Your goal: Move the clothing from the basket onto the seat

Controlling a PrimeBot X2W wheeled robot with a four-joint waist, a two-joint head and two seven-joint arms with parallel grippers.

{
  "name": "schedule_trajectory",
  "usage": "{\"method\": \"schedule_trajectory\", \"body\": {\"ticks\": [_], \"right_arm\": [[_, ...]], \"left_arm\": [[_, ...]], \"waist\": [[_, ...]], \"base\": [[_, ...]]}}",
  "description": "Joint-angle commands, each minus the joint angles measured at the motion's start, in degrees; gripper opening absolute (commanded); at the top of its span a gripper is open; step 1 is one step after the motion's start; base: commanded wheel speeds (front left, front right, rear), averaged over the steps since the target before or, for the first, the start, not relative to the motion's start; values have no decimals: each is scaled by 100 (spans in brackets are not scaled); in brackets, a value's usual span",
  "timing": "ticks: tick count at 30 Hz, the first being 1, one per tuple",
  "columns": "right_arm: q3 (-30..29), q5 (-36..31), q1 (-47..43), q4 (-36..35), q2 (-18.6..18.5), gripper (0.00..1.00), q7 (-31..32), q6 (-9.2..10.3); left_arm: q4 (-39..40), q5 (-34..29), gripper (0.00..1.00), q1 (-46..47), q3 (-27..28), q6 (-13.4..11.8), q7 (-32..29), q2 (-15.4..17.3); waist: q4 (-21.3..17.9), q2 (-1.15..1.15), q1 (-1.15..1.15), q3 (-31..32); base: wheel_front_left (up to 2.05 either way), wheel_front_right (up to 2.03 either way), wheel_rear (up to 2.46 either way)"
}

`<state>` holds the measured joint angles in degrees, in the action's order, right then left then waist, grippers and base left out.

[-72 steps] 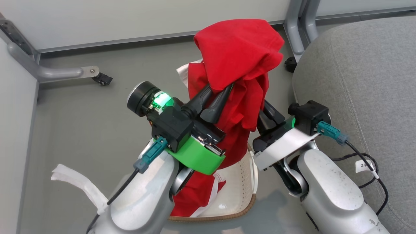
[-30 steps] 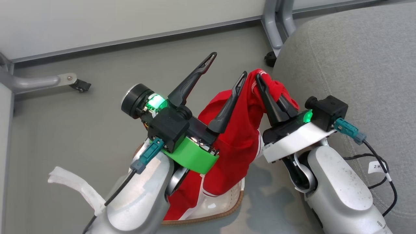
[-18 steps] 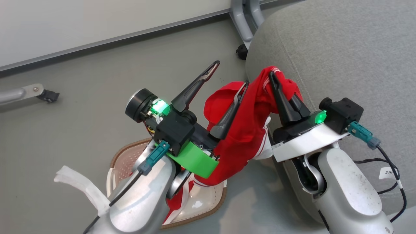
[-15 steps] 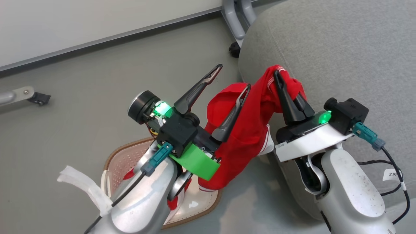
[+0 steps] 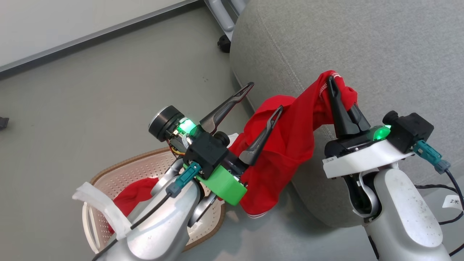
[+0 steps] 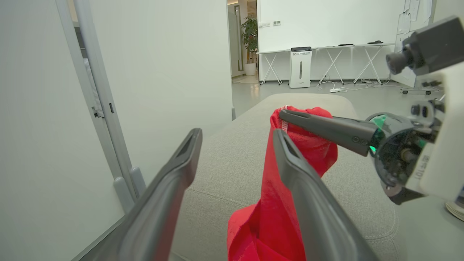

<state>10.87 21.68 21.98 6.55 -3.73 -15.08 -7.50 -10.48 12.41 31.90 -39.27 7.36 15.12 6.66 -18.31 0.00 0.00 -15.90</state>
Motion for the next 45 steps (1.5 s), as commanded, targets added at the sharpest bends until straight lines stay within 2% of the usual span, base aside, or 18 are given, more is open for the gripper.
{"method": "schedule_trajectory", "body": {"ticks": [1,15,28,36,45], "right_arm": [[-43,-29,-55,-42,-7,0,-14,2],[-247,-70,-179,-3,7,0,-14,2],[-520,-188,299,-127,-56,0,-15,2],[-929,-303,1343,-93,-216,0,-14,2],[-1523,-418,3082,258,-832,0,-14,2]], "left_arm": [[-24,3,100,91,-11,20,5,56],[-133,24,100,49,-61,20,5,111],[-139,-7,100,24,-64,20,5,85],[-107,-92,100,182,-44,20,5,107],[-94,-177,100,438,-96,20,4,194]], "waist": [[-148,0,0,-93],[-398,0,0,-111],[-253,0,0,-209],[-184,0,0,-533],[-85,0,0,-1210]], "base": [[0,0,0],[0,0,0],[0,0,0],[0,0,0],[0,0,0]]}}
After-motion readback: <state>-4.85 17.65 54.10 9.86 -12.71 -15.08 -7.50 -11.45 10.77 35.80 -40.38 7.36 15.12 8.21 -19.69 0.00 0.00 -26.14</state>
